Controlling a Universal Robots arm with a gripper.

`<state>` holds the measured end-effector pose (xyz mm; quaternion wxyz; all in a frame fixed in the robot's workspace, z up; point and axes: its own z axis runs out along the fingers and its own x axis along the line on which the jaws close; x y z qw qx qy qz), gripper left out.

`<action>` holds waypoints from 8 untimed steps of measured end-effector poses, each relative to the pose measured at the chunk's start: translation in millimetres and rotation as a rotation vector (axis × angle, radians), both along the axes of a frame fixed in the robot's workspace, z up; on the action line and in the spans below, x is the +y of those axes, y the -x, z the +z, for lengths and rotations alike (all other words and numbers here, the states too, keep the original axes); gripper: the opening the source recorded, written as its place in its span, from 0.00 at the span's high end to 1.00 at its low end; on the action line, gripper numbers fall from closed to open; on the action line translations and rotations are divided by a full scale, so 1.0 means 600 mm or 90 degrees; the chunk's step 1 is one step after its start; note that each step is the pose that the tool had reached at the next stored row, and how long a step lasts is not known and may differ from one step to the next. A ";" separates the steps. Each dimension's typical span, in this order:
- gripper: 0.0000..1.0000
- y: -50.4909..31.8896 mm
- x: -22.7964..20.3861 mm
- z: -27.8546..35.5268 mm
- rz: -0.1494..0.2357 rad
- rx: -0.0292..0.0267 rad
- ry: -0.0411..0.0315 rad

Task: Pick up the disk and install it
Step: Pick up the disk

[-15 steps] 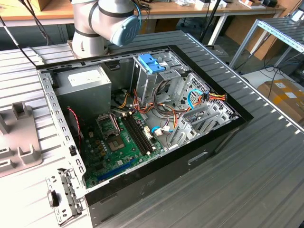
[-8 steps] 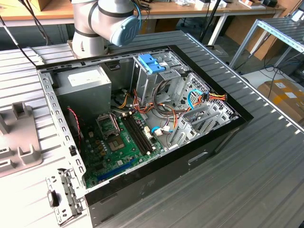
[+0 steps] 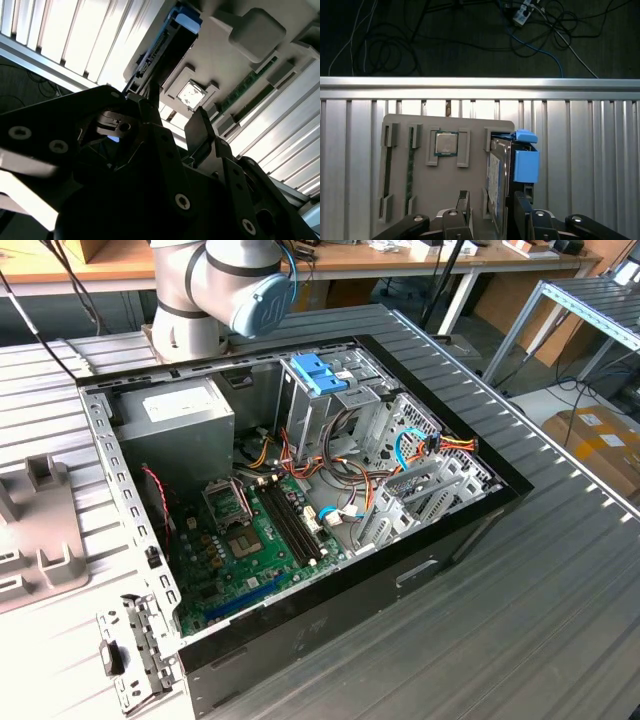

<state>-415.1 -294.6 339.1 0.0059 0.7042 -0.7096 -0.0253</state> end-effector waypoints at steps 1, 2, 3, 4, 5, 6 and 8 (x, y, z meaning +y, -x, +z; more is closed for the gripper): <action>0.52 0.000 0.0008 0.000 0.000 0.0000 0.0000; 0.52 0.000 0.0015 0.000 0.000 0.0001 -0.0001; 0.52 0.000 0.0030 -0.001 0.000 0.0000 -0.0002; 0.52 0.000 0.0045 -0.002 0.000 0.0000 -0.0002; 0.52 0.000 0.0054 -0.002 0.000 0.0000 -0.0003; 0.52 0.000 0.0064 -0.002 0.000 0.0000 -0.0004; 0.52 0.001 0.0091 -0.003 0.000 0.0000 -0.0005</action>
